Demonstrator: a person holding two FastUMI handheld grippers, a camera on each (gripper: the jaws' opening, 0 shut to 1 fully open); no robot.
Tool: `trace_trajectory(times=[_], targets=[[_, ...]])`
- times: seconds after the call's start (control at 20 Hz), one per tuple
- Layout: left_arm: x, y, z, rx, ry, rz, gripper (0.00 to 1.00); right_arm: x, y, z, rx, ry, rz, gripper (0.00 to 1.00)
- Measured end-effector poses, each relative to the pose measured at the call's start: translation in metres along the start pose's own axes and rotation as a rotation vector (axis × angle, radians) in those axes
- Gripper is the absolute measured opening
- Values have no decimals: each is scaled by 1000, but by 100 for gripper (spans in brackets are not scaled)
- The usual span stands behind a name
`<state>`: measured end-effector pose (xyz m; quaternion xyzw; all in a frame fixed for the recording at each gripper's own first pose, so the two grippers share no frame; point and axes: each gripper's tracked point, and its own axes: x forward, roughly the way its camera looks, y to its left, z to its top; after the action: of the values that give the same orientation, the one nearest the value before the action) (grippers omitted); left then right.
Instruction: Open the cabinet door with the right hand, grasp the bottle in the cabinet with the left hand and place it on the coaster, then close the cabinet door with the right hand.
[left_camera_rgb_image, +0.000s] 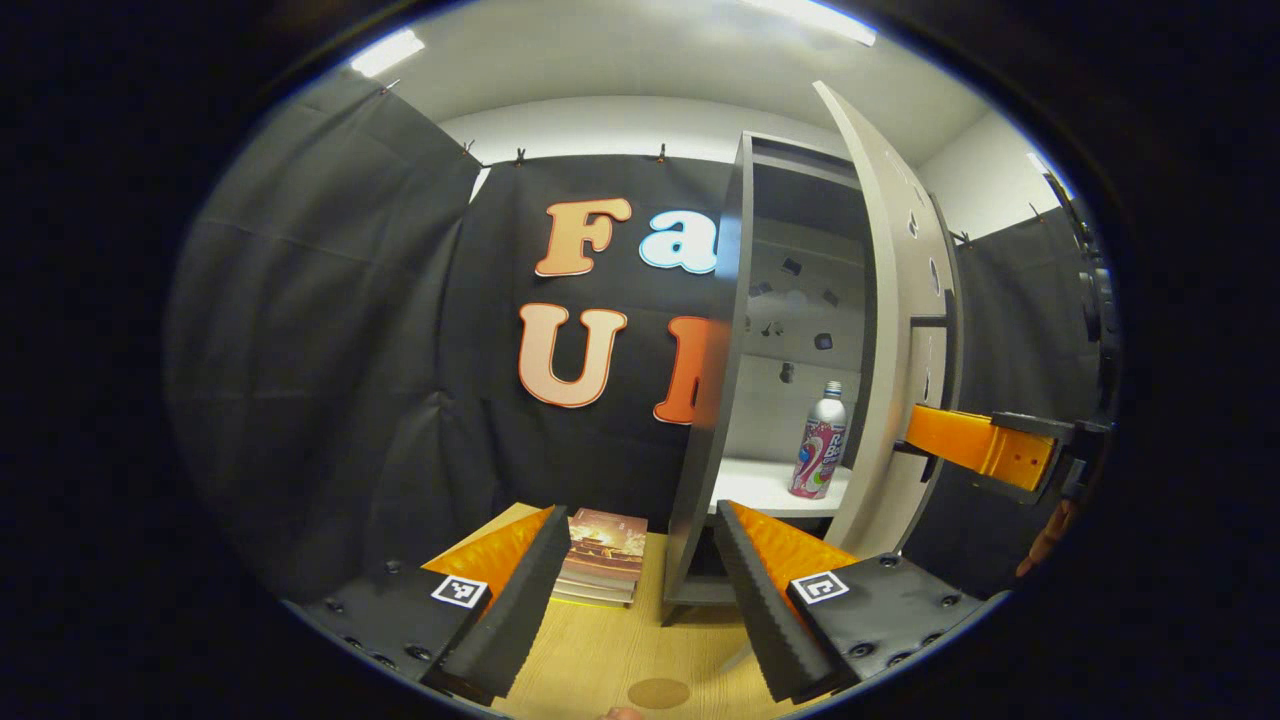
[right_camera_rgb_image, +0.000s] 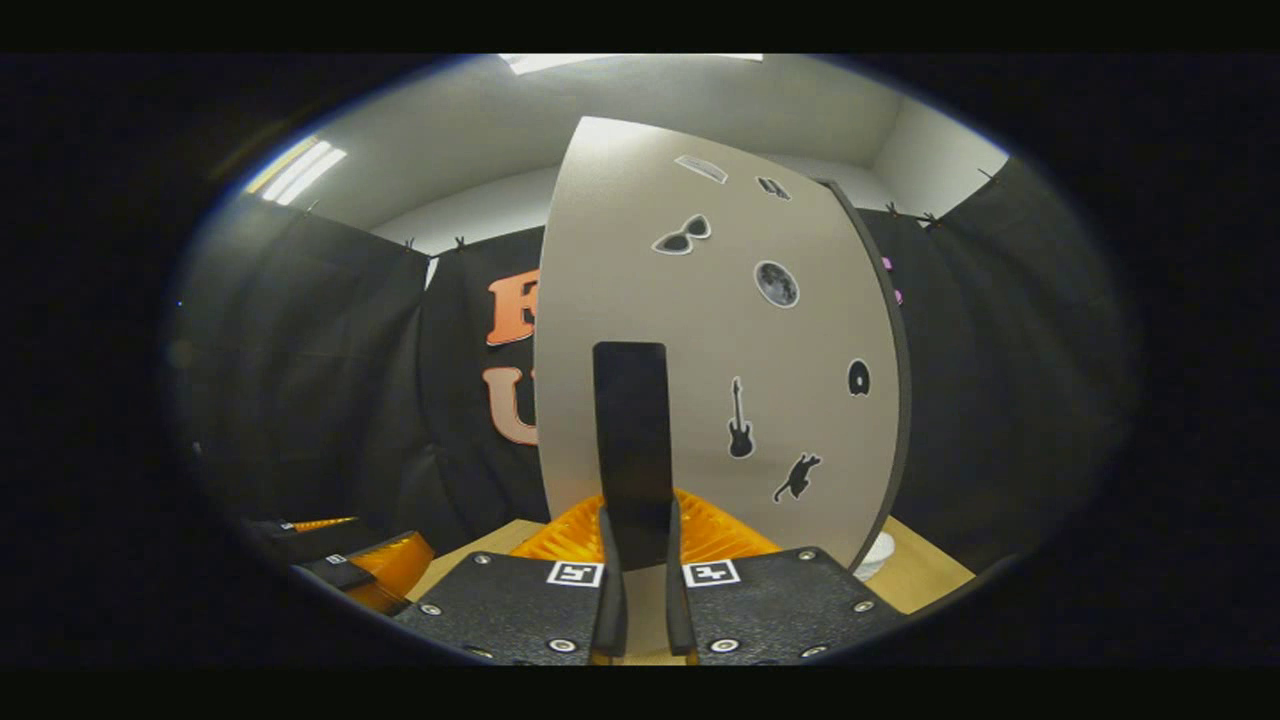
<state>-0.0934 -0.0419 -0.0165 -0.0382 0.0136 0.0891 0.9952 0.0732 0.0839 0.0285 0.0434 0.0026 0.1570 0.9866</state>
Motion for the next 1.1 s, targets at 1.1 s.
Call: trace_trajectory(times=[1.1], targets=[[12,-151,8,46,-8,-370,94,-56,-100,8,-11,-44,-313,5]])
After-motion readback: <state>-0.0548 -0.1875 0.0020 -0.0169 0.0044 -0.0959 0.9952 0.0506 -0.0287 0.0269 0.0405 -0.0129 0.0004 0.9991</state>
